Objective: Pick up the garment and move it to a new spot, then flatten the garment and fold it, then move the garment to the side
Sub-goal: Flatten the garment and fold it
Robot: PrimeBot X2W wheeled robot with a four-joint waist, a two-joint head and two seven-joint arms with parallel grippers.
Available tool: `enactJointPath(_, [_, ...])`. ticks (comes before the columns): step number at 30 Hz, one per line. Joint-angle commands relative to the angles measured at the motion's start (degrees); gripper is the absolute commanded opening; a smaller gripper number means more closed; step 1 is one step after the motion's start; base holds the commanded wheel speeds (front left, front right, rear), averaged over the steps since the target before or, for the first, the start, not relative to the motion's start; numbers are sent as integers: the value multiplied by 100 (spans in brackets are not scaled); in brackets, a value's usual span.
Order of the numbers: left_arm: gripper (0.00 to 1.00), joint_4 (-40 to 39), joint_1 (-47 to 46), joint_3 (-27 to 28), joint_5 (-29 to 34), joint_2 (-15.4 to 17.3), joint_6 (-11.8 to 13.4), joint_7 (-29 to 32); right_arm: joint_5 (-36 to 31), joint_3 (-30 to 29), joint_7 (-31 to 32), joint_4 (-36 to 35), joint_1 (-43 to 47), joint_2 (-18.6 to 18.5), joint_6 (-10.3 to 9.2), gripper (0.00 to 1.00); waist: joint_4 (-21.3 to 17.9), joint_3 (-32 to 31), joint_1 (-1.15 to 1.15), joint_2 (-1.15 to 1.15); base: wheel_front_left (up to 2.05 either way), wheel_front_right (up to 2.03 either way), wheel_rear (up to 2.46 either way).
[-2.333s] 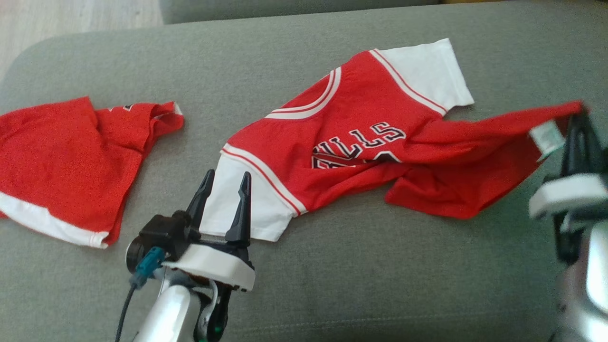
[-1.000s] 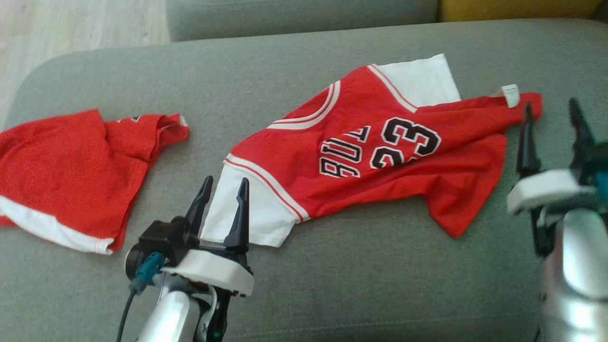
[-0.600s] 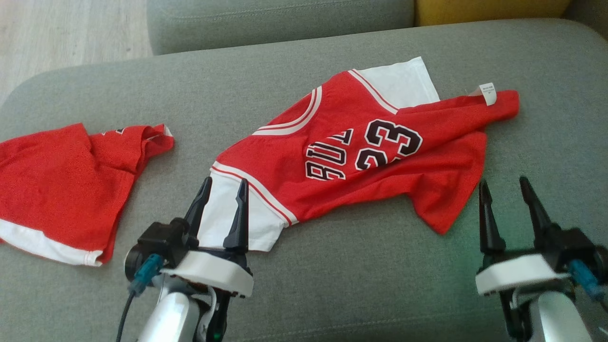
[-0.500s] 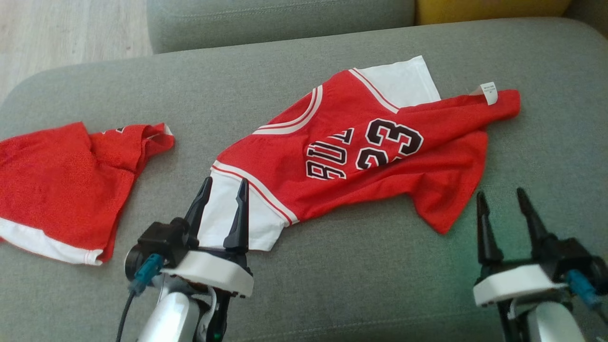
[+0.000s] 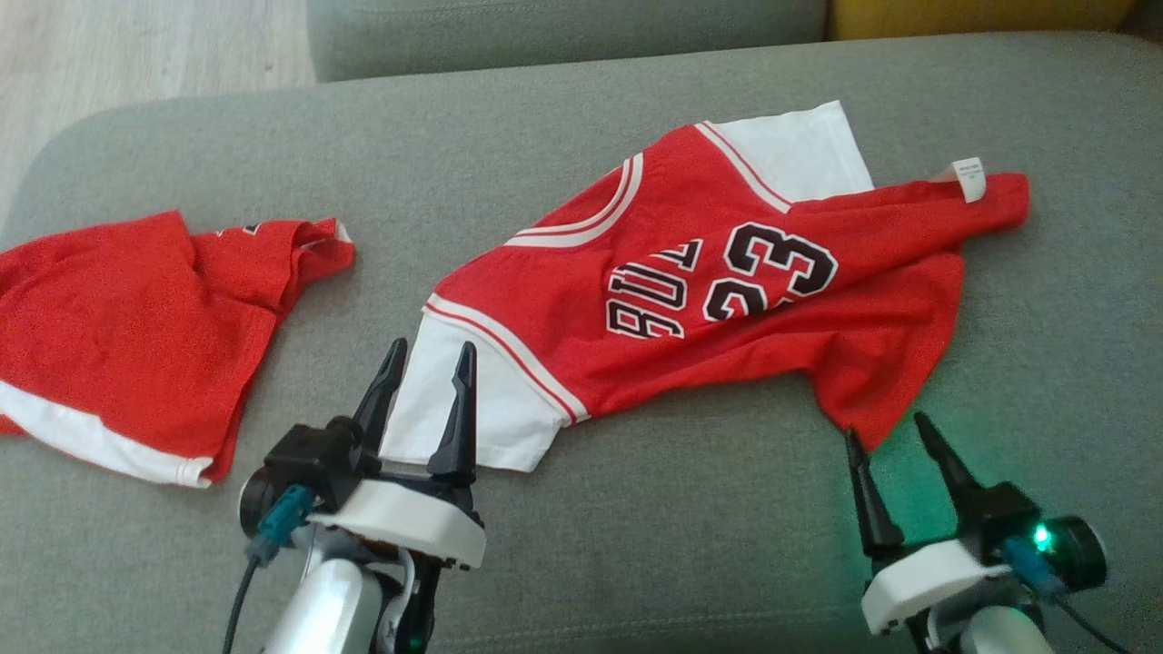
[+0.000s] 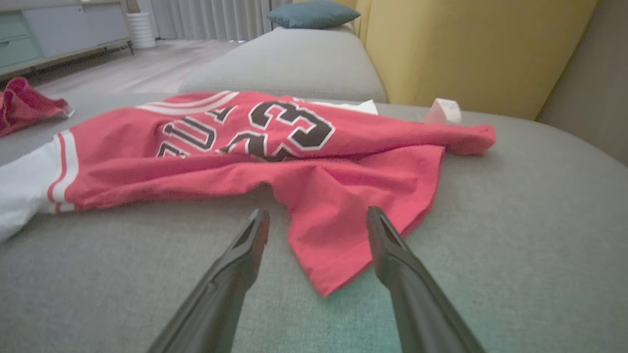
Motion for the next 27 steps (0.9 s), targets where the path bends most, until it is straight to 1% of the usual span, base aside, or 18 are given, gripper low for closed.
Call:
enactJointPath(1, [100,-179,-220,182,10,32,-10,-29,-108,155,2,-26,-250,-32,20,100,42,51,0,0,0,0,0])
enactJointPath(7, [100,-168,-315,134,2,32,-13,-29,-489,-32,140,616,-557,-32,20,100,196,229,0,0,0,0,0])
enactJointPath(16, [100,-145,-416,124,23,32,-36,-29,-918,-343,179,1247,-928,-31,20,100,319,427,0,0,0,0,0])
enactJointPath(18, [100,-141,-427,131,28,32,-37,-29,-989,-389,191,1357,-994,-31,20,0,320,442,0,0,0,0,0])
enactJointPath(23, [100,-122,-425,185,41,32,-29,-29,-1096,-593,202,1488,-1065,-31,20,0,250,408,0,0,0,0,0])
enactJointPath(27, [100,-123,-394,207,24,32,-19,-29,-1151,-785,185,1444,-994,-31,20,0,130,311,0,0,0,0,0])
